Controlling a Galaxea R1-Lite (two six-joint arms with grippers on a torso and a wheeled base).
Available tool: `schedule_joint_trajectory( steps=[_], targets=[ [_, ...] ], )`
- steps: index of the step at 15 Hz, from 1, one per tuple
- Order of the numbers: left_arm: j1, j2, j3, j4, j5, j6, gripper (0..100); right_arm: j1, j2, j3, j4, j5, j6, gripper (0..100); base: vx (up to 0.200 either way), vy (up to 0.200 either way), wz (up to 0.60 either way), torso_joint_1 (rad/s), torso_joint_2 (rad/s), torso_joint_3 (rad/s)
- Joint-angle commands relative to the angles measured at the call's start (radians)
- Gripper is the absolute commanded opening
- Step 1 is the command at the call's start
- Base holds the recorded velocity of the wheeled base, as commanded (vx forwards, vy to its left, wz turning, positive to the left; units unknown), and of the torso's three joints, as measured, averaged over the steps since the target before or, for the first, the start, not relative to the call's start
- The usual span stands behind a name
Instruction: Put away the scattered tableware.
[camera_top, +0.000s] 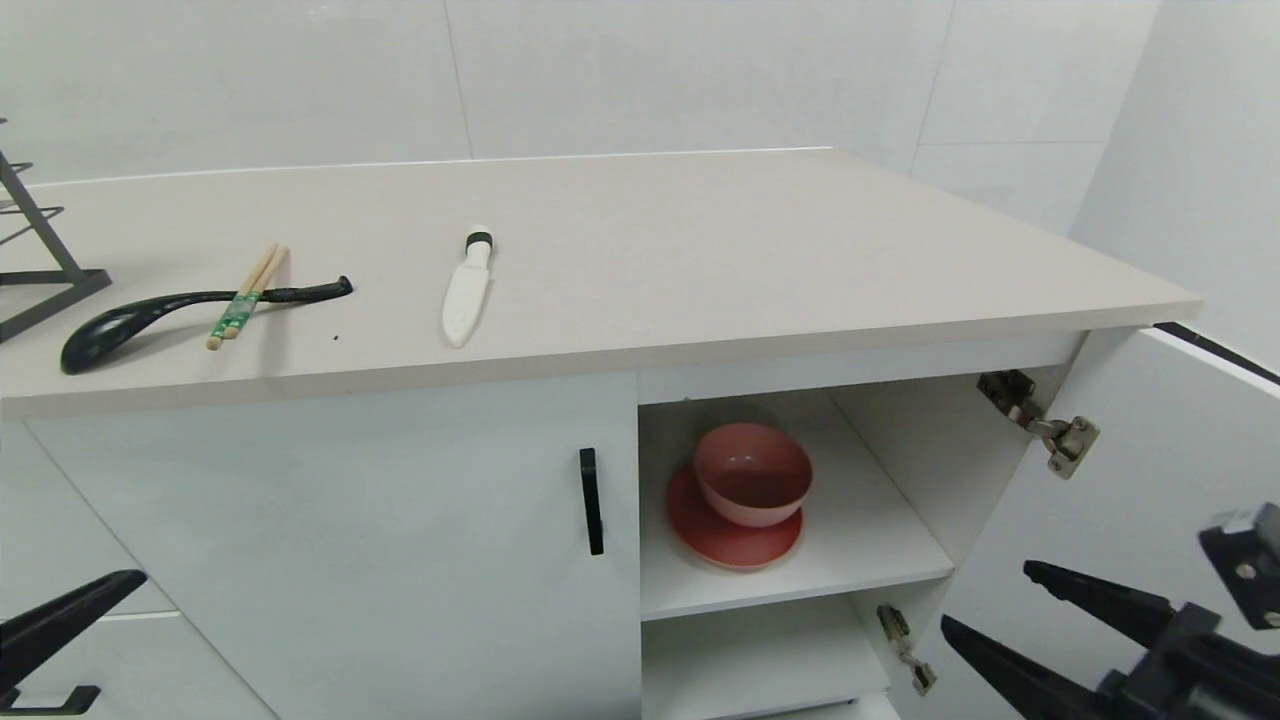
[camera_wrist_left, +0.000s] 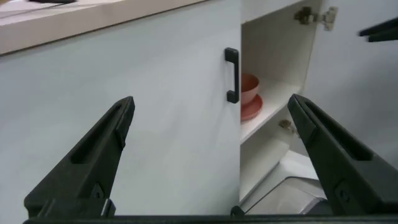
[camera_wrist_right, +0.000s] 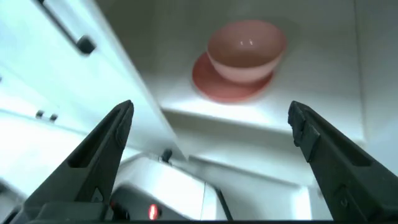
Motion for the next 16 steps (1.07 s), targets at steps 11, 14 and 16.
schedule_joint_trajectory(
  steps=[11, 14, 16],
  targets=[
    [0.143, -0.437, 0.001, 0.384, -0.006, -0.182, 100, -0.335, -0.627, -0.092, 0.477, 0.023, -0.106, 100, 0.000, 0.000, 0.00, 0.000, 0.00, 0.000],
    [0.143, -0.437, 0.001, 0.485, 0.008, -0.114, 100, -0.395, -0.679, -0.142, 0.566, 0.074, -0.129, 100, 0.000, 0.000, 0.00, 0.000, 0.00, 0.000],
    [0.143, -0.438, 0.001, 0.568, 0.015, -0.050, 100, -0.398, -0.679, -0.153, 0.565, 0.077, -0.129, 100, -0.200, 0.000, 0.00, 0.002, 0.00, 0.000]
  ],
)
